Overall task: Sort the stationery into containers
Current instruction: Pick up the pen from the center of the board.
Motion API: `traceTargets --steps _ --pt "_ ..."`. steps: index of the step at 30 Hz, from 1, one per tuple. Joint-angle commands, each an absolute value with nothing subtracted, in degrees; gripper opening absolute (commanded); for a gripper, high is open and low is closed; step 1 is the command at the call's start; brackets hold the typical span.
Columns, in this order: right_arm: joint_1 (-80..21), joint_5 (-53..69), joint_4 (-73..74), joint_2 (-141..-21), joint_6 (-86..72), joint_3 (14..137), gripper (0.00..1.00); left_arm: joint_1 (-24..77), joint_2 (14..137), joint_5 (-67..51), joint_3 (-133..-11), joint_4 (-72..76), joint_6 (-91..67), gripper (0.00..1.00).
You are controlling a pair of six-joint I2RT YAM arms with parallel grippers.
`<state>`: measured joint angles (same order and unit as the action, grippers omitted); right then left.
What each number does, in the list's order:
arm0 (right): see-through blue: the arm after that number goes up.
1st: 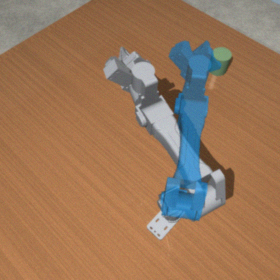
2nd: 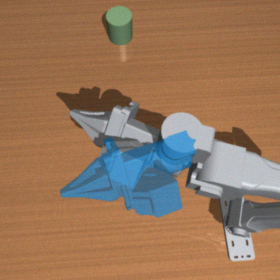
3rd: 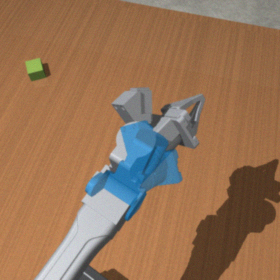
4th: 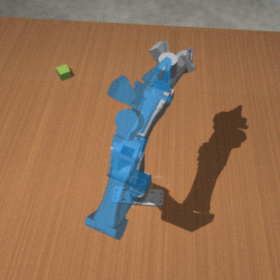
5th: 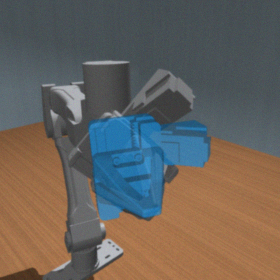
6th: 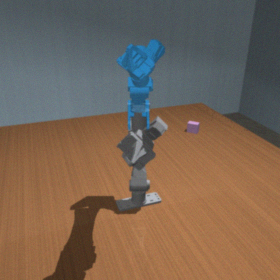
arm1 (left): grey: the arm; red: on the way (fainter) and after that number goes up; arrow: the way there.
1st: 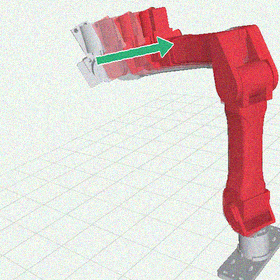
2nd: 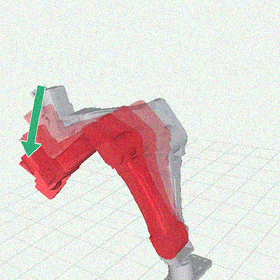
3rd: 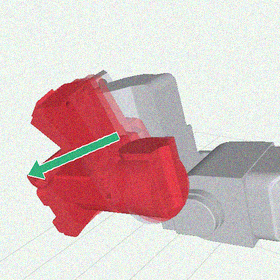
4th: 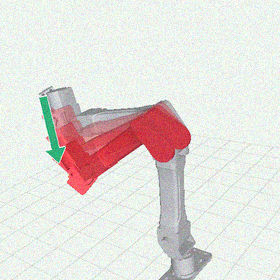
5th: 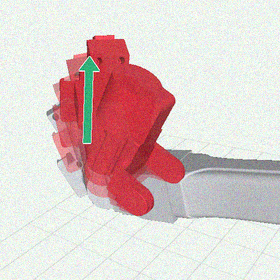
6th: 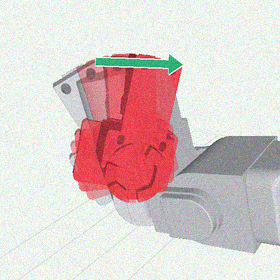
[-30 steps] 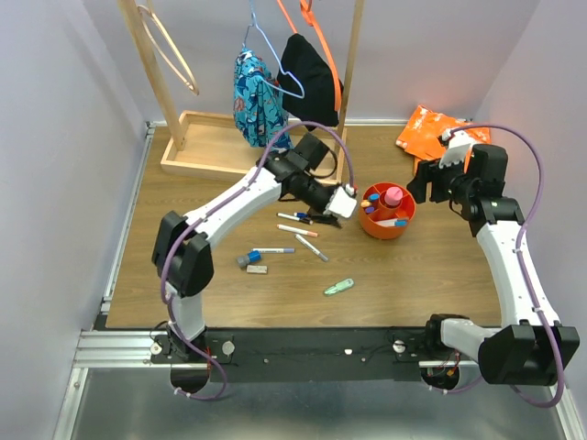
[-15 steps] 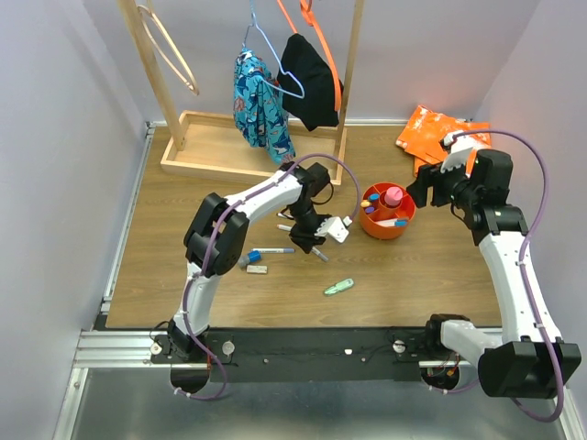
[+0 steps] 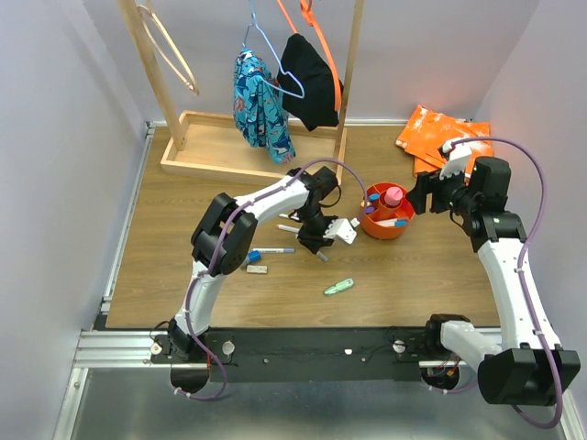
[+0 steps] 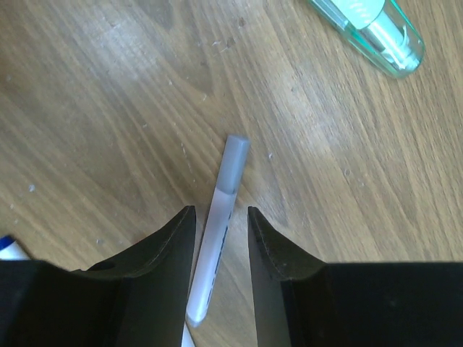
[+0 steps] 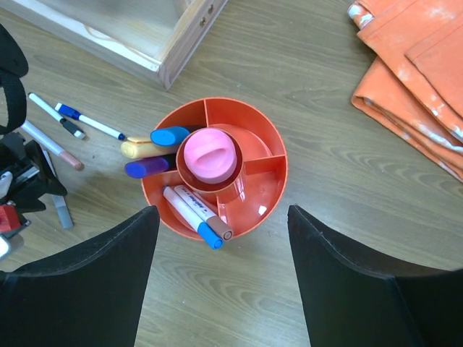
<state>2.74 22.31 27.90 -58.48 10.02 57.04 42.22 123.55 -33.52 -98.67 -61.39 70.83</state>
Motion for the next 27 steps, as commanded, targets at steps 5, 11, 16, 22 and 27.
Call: traceTargets --steps 5,11,16,22,27 --pt "3.08 21.01 27.07 -57.92 9.84 56.25 0.80 44.12 125.42 -32.43 -95.63 -56.79 67.86 0.41" --pt "3.08 20.39 27.86 -57.83 10.11 56.86 0.80 45.17 124.98 -28.65 -90.28 -51.25 65.13 0.25" --pt "3.08 19.25 27.60 -57.92 10.11 57.39 0.80 46.58 122.97 -29.70 -85.97 -50.72 64.25 0.05" --pt "3.08 18.55 28.47 -59.15 9.84 59.58 0.79 48.34 118.40 -31.63 -81.65 -48.43 60.65 0.00" --pt "3.08 17.41 29.44 -60.38 10.63 61.70 0.79 47.47 110.06 -37.95 -90.66 -54.13 58.54 0.00"
